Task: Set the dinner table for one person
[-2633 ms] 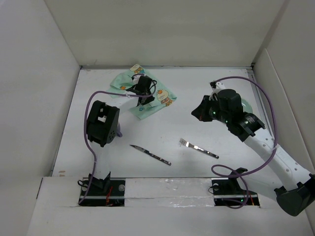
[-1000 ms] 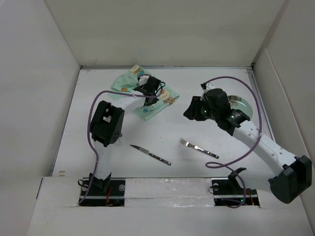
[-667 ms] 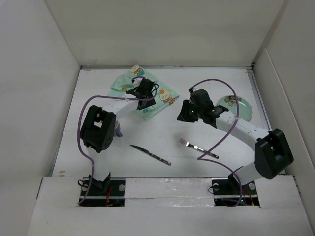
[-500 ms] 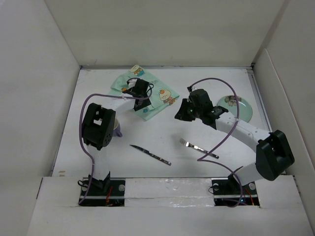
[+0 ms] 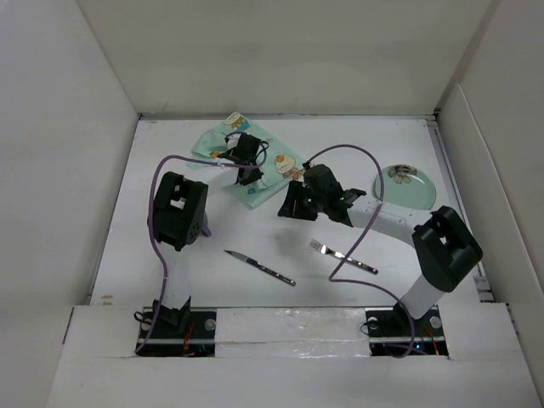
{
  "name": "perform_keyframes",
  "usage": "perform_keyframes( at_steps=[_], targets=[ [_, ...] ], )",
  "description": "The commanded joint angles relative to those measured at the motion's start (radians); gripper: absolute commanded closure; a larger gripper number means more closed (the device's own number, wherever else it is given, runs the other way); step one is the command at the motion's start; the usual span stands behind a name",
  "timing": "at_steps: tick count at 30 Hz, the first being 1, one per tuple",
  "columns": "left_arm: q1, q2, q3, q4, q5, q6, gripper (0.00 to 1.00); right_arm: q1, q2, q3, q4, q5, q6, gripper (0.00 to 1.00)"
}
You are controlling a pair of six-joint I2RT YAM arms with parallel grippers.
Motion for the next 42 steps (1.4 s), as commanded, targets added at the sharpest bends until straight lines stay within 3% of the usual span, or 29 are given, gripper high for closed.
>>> perform_keyframes(
  at_steps=[1,2,15,26,31,36,42],
  targets=[
    [0.007,0.011,0.040,0.022,0.027,0.017,0.96,0.034,0.002,0.048,0.086,0.036,0.046,0.44],
    [0.007,0.010,0.050,0.002,0.024,0.015,1.00,0.034,0.003,0.046,0.090,0.040,0.055,0.44],
    [0.057,-0.309,0.163,-0.013,0.092,0.094,1.00,0.022,0.058,0.080,0.100,0.107,0.057,0.37],
    [0.057,-0.323,0.344,-0.084,0.200,0.094,1.00,-0.026,0.165,0.210,-0.008,0.117,-0.036,0.11],
    [0.057,-0.334,0.418,-0.118,0.219,0.104,1.00,-0.052,0.210,0.210,0.050,0.129,-0.028,0.10],
    [0.057,-0.352,0.499,-0.177,0.193,0.129,1.00,-0.085,0.301,0.292,-0.001,0.186,-0.057,0.10],
    [0.068,-0.377,0.511,-0.204,0.190,0.150,1.00,-0.096,0.340,0.295,0.192,0.065,-0.091,0.11]
  ],
)
